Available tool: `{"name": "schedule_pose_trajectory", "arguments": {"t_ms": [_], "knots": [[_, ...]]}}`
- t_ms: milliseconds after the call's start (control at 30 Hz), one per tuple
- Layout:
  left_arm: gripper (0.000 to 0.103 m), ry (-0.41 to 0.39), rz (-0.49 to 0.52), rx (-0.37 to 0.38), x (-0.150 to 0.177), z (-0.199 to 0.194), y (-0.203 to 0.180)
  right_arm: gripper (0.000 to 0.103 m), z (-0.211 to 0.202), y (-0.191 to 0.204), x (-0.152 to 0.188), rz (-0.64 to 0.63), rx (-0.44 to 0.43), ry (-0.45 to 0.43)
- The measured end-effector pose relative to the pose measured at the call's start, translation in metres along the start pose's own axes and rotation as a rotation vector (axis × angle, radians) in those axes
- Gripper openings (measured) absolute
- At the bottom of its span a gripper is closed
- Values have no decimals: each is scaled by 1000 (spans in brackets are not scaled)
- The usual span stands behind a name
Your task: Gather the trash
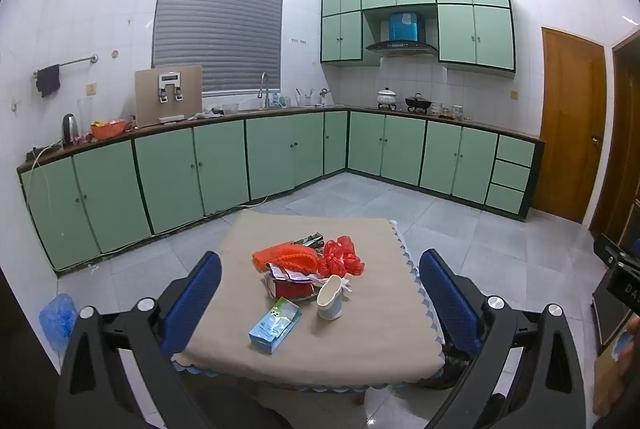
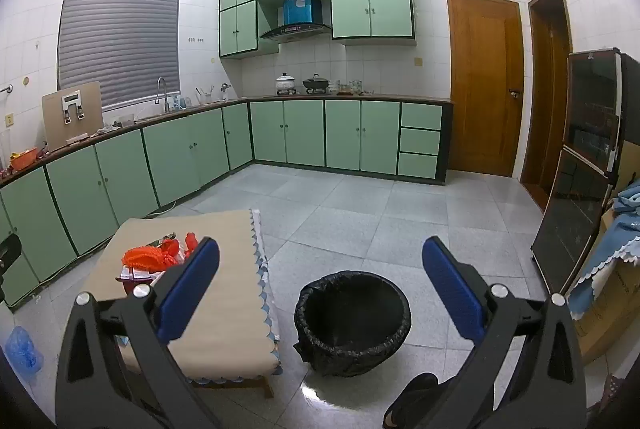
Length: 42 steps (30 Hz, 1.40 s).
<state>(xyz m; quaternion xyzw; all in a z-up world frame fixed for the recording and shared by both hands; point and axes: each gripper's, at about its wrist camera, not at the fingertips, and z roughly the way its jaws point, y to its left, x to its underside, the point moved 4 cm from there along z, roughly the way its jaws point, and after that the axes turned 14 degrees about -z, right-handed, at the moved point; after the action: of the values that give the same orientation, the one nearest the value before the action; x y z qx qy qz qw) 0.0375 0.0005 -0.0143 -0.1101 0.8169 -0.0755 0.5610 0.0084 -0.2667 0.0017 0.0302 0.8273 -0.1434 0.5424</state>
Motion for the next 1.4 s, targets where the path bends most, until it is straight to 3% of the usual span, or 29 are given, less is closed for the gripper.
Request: {"name": "schedule_pose_trajectory", "arguments": {"t_ms": [1400], "knots": [[97,18,-2,-3,0,3,6,98,1,-1,5,-2,-4,2]]}}
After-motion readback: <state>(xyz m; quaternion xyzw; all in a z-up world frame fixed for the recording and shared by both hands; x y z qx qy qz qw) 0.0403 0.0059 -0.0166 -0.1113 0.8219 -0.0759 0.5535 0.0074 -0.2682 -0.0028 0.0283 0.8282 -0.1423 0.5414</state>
